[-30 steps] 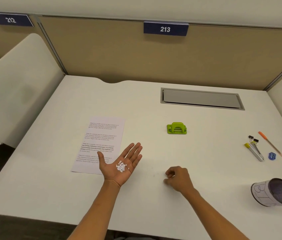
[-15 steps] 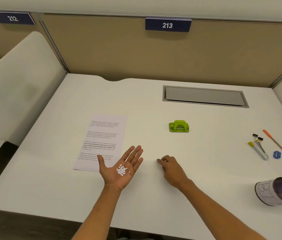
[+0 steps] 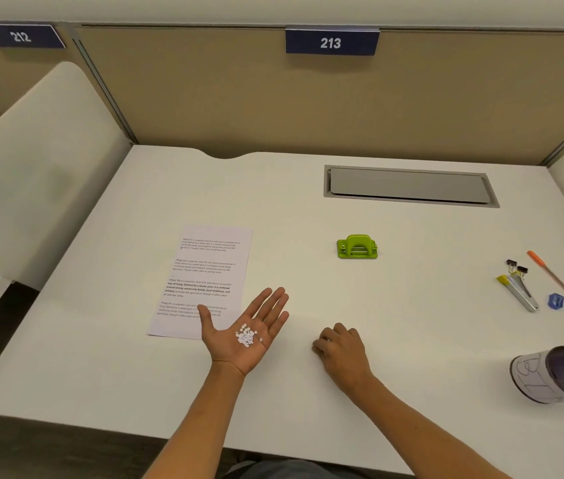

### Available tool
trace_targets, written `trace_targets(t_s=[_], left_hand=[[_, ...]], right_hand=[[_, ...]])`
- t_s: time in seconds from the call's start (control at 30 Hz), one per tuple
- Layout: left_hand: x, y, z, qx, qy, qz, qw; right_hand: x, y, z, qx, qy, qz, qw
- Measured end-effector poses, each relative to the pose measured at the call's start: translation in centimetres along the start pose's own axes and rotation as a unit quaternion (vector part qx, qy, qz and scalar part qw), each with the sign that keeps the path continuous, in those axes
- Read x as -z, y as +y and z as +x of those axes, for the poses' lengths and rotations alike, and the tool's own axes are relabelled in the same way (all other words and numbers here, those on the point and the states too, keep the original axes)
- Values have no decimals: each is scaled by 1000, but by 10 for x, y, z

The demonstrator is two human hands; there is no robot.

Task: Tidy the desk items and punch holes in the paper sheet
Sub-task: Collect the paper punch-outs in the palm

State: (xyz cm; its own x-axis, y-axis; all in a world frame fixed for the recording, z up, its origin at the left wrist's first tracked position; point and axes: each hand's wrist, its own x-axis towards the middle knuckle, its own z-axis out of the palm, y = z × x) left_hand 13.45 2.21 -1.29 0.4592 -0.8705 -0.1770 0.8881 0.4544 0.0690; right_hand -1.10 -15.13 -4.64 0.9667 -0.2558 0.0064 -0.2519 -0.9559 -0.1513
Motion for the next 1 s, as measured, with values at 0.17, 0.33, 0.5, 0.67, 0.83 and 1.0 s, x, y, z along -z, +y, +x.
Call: trace_targets(t_s=[0.17, 0.33, 0.5, 0.67, 0.83, 1.0], left_hand=[[0, -4, 7, 20, -7, 3, 1000], [-8, -3, 15, 35, -20, 6, 999], [-12, -4, 21, 33, -10, 4, 999], [-28, -14, 32, 64, -26, 20, 997], [-44, -15, 38, 85, -38, 22, 995], [-44, -15, 39, 100, -69, 21, 992]], right_hand=[[-1, -4, 4, 5, 4, -53, 999], [6, -2, 10, -54, -40, 57, 996], [53, 0, 33, -142, 10, 365, 920], [111, -26, 57, -37, -54, 348, 935], [126, -38, 64, -27, -46, 314, 948], [135, -35, 63, -24, -11, 365, 931]])
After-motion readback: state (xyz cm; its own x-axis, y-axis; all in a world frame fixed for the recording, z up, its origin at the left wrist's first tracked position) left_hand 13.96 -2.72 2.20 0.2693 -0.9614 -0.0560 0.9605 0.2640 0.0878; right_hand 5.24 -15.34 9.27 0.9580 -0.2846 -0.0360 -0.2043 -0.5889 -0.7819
